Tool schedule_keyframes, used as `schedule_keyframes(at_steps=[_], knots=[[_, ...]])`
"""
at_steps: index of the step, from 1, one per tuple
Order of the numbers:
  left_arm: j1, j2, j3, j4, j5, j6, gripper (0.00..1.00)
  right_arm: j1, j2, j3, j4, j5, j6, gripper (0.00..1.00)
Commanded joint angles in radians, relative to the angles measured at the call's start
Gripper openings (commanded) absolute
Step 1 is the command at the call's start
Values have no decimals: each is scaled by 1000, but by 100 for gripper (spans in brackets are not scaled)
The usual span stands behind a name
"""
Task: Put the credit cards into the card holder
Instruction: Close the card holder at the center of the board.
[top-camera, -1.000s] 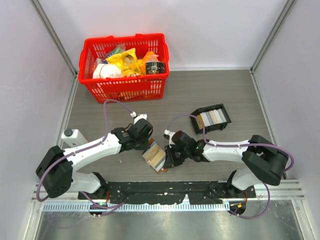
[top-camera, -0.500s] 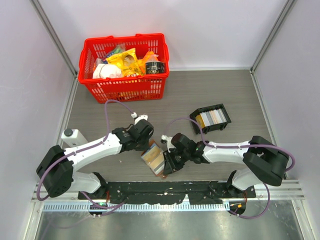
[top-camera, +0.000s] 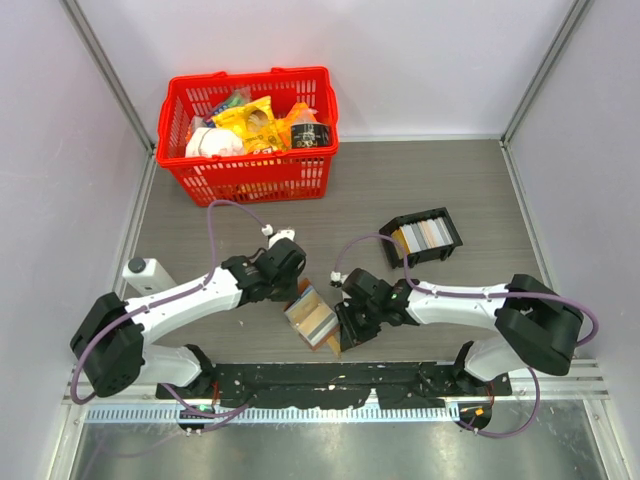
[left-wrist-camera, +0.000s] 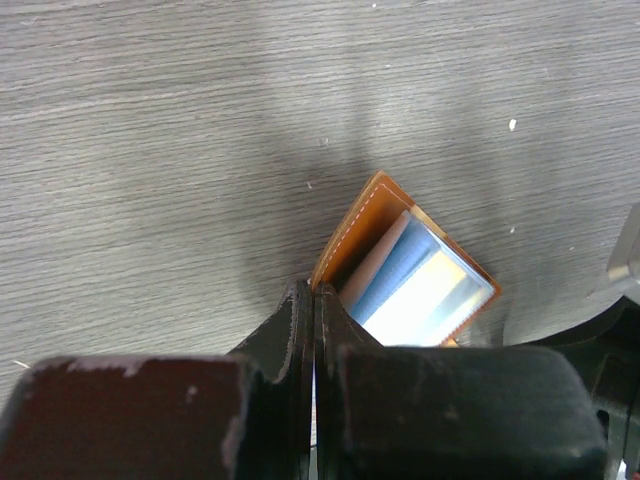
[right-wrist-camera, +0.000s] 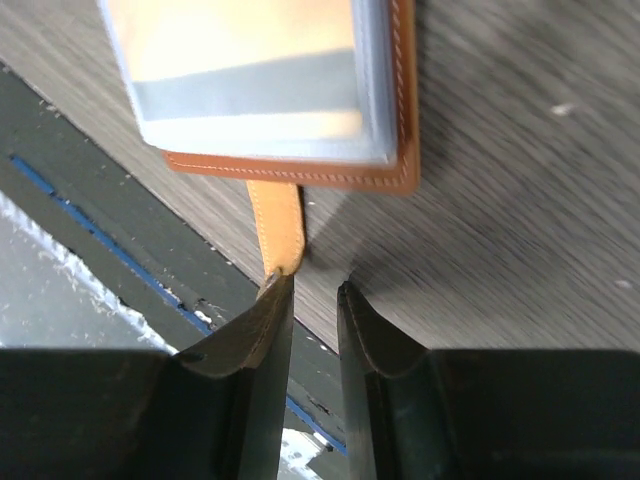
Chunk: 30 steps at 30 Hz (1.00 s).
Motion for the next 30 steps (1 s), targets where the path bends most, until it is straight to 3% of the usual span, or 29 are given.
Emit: schedule_keyframes(at_steps=[1,5,14,21,27,30], knots=[[5,-61,-23,87,14,-46,0,6,-4,20,-124,196,39,29],[-3,-75,-64,145,57,-102,0,4,59,28,-129,213,45,30],[-59,-47,-90,301,193,-116,3,6,35,8,-96,303,120,30],[-112,-6,-53,288,173,-116,8,6,-2,-18,-95,383,160,30],[-153,60,-14,285,167,-87,16,6,-169,-38,-170,559,264,30],[-171,91,3,283,163,-86,23,4,-310,-63,-198,647,330,37]])
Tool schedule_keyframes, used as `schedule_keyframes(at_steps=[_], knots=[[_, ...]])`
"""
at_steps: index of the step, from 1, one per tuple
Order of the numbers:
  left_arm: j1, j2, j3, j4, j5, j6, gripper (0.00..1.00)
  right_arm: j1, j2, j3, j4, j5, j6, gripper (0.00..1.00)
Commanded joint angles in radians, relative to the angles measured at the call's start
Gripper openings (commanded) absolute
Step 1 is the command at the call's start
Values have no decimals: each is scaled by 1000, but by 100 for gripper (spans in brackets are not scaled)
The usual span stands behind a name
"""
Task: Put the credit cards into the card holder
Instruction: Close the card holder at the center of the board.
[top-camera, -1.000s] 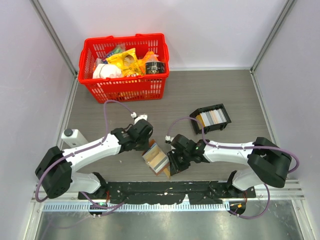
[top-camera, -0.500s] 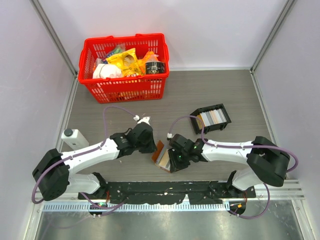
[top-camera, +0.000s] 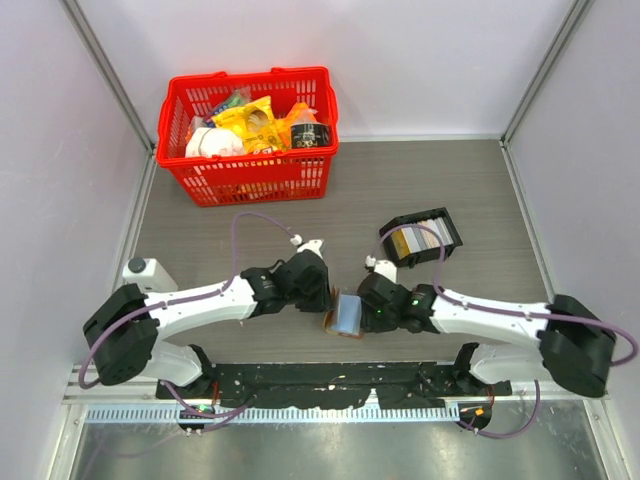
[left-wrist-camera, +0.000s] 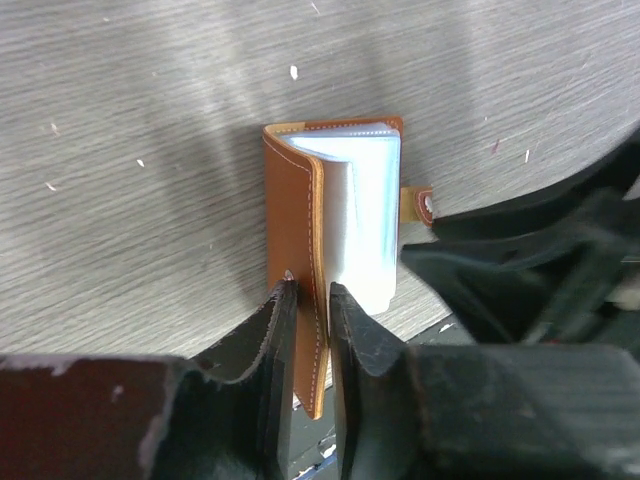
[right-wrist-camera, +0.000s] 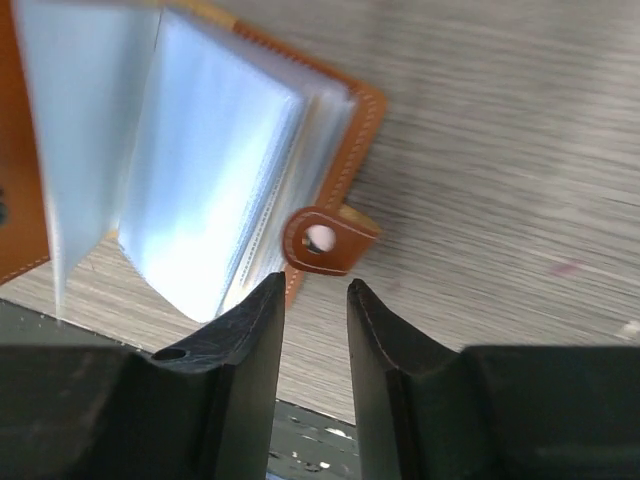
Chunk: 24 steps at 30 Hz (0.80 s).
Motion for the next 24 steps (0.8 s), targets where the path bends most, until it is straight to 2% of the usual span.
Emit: schedule_keyframes(at_steps=[1,14,18,22,24], knots=[[-36,50,45,13,11,20,24,-12,-171,-34,-73,216,104,40],[-116,208,198,-29,-43,18,37,-47,-279,-73,-99,276,249,42],[-122,269,227,-79,-54,7,35,-55,-303,-73,-96,300,256,42],[-125,291,203,-47,-37,-13,29,-62,-274,-70,-13,207,197,42],[-131,271,168,-2,-37,-14,31,-62,-251,-73,29,170,182,42]])
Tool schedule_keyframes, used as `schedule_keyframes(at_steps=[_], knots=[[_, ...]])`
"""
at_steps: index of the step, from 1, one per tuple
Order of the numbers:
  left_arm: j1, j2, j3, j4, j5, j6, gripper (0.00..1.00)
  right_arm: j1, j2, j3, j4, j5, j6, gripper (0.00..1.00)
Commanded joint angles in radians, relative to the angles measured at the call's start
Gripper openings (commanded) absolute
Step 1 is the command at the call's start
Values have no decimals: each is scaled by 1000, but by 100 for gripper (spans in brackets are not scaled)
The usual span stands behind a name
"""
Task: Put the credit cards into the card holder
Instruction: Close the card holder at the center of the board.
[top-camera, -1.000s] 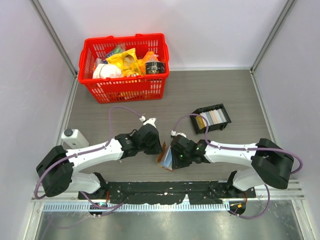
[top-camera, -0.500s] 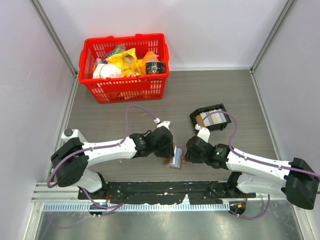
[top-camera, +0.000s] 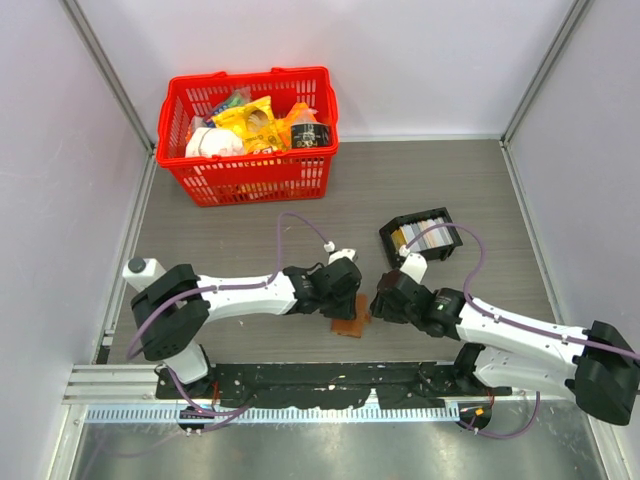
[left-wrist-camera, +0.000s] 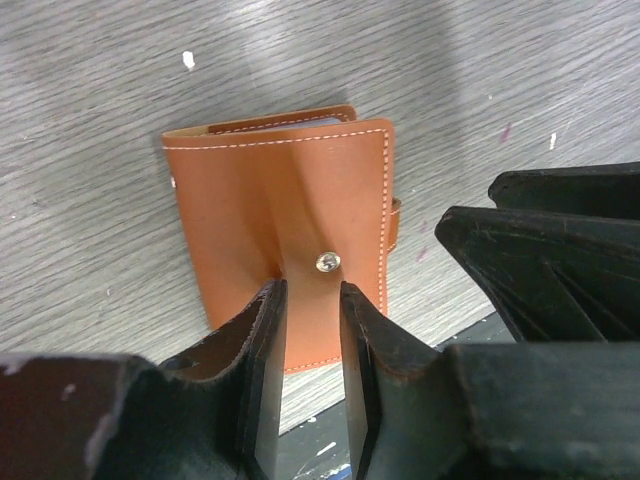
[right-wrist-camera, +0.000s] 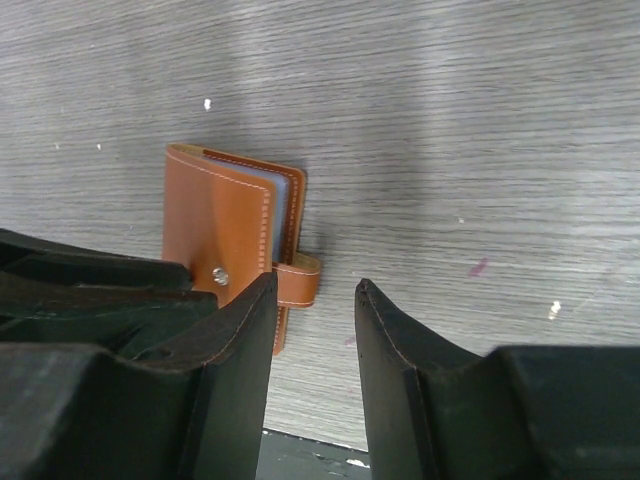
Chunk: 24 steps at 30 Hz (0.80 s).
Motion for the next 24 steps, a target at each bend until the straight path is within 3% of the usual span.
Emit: schedule_keyframes(at_steps=[1,8,11,15,19,24], knots=[[-11,-22,-45,51,-10,-14,31,-3,33,4,106,-55,-20,42],[-9,-13,-33,-53,-97,-29,20,-3,64,2,142,-86,-39,43],[-8,-54,-56,-46,-128,-37,29,-3,87,11,96,-74,-36,43],[-8,-92,-70,-49,-149,-35,33,-3,87,-7,71,-73,-8,44],[-9,-102,-77,-37,-149,-28,35,-3,14,-53,56,-65,64,44],[-8,-83,-56,-51,-159,-22,35,-3,9,-75,94,-118,30,44]])
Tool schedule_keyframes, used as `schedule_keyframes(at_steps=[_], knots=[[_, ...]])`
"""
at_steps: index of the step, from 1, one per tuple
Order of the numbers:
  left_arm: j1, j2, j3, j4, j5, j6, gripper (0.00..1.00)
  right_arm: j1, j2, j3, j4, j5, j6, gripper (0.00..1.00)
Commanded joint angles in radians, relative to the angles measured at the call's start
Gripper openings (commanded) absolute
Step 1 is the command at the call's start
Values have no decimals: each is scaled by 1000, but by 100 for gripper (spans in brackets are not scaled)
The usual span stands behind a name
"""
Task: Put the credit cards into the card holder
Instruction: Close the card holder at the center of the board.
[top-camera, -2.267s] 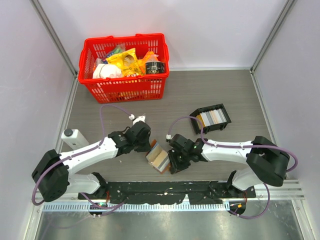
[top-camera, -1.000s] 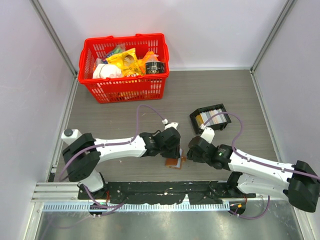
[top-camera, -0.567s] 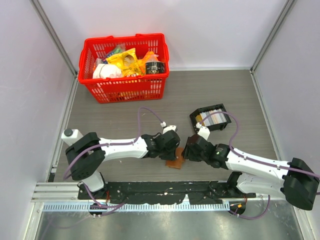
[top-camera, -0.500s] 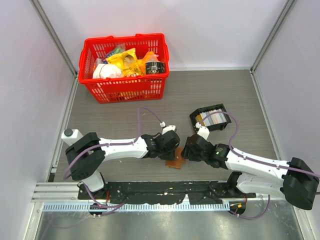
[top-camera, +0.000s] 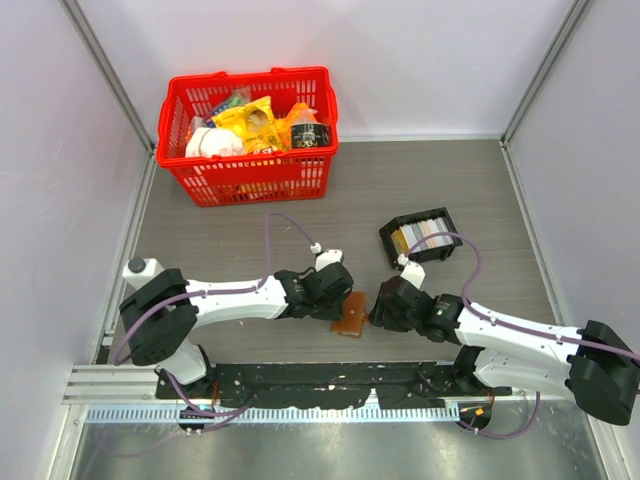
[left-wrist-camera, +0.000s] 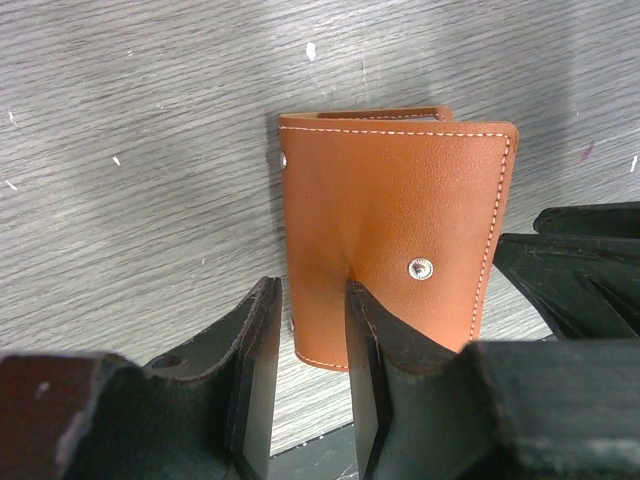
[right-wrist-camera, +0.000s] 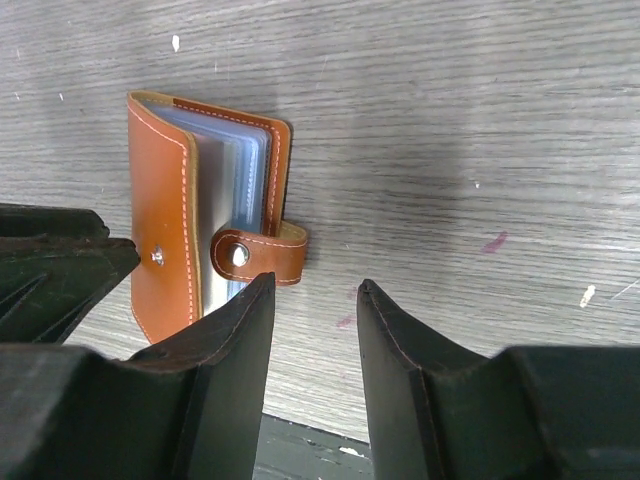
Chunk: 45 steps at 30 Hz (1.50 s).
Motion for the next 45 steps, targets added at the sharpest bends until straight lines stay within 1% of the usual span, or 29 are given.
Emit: schedule_keyframes(at_steps=[1,5,13,15,16,17,19,23,29,32,37,39,42,43,45], knots=[[-5,-16,25,-11,-37,8,35,0,11,3,23,-39,-3,43],[-2,-6,45,-20,-46,22,35,6,42,-25,124,-89,-28,44],[12,20,79,-29,-37,35,35,26,94,-20,158,-65,-37,45],[12,30,89,-43,-38,35,36,35,86,4,109,-65,-34,45],[14,31,92,-48,-40,37,35,51,58,28,66,-28,-29,45],[12,31,89,-45,-42,36,36,68,39,35,60,-11,-28,46],[14,33,83,-28,-34,32,35,69,8,10,96,-8,-29,47],[15,46,99,-32,-25,34,36,77,46,-10,101,-40,-28,47],[14,48,105,-25,-19,34,36,88,118,2,104,24,-34,47],[15,50,103,-25,-17,34,35,89,129,9,127,55,-34,47],[14,48,102,-23,-15,35,35,86,117,7,90,174,-2,47],[14,54,99,-19,-9,37,35,88,97,6,60,208,23,46],[14,63,94,-6,-3,39,35,88,56,-17,75,239,34,41],[15,68,94,0,0,40,35,86,36,-31,82,245,44,38],[15,77,96,3,6,42,35,86,18,-39,81,244,47,35]])
